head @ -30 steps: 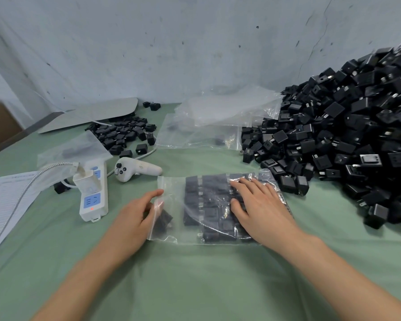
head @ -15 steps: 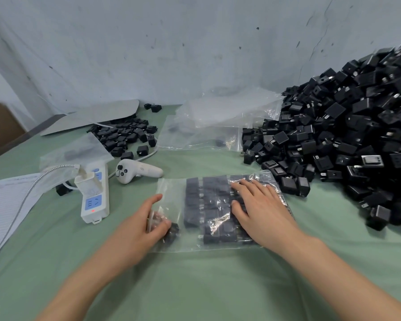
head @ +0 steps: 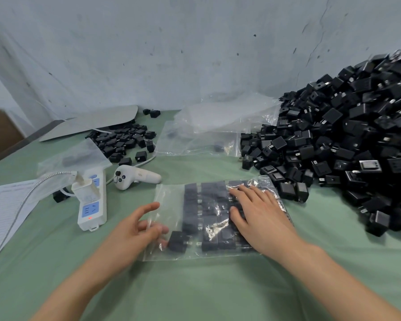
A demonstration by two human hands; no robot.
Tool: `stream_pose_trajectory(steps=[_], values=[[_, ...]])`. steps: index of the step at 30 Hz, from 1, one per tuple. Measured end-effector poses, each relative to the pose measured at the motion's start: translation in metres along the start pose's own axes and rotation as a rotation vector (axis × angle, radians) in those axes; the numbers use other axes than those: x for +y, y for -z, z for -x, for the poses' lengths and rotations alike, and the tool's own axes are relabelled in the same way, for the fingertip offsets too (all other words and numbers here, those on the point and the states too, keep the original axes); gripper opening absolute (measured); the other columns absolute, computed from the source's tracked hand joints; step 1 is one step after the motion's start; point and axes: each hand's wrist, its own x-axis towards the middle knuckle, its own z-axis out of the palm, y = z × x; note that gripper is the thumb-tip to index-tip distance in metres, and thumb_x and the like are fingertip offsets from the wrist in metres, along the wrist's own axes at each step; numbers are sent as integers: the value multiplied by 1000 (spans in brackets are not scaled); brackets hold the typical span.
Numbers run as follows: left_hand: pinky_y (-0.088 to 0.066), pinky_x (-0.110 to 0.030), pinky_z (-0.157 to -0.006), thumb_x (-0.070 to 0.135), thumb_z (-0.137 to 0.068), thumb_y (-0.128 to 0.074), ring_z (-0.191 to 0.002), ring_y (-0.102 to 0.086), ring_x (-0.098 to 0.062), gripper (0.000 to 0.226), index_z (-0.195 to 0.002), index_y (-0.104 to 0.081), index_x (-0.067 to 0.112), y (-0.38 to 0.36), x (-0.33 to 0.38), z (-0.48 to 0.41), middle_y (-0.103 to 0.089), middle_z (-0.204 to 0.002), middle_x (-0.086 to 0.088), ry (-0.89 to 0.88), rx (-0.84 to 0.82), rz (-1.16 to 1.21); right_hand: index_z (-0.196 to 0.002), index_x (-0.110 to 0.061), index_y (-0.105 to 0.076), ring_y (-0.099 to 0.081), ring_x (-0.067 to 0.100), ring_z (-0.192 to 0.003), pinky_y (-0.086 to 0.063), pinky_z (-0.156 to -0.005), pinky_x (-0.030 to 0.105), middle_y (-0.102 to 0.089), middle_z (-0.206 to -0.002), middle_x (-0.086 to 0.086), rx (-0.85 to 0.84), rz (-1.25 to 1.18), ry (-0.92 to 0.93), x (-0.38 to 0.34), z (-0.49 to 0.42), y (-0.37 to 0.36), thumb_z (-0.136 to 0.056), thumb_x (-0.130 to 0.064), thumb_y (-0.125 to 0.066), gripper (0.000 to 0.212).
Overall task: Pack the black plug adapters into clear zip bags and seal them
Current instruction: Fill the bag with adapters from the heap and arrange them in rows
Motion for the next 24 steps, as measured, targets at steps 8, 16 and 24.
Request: stream_pose_trajectory(steps=[8, 16, 24], values=[[-43, -12, -79, 32, -96, -62, -87, -67, -5, 50, -138, -39, 46, 1, 2, 1, -77, -90, 8, -9, -88, -184, -157, -29, -20, -11, 16, -152, -5, -125, 39, -23, -163, -6, 1, 5, -1, 0, 0, -1, -106, -42, -25, 53], [-46, -18, -86, 15, -100, -56, -83, -64, -8, 58, -144, -32, 44, -8, -1, 6, -78, -92, 3, -107, -134, -103, -157, -29, -21, -11, 16, -152, -5, -125, 40, -23, -163, -6, -2, -2, 3, 1, 0, -2, -106, -41, -25, 53], [-45, -25, -94, 33, -99, -54, -93, -67, -22, 43, -138, -42, 48, 1, -5, -1, -78, -92, 9, -91, -91, -188, -154, -32, -27, -15, 17, -150, -8, -124, 39, -26, -161, -7, 27, -45, 18, 0, 1, 0, -105, -39, -29, 49]])
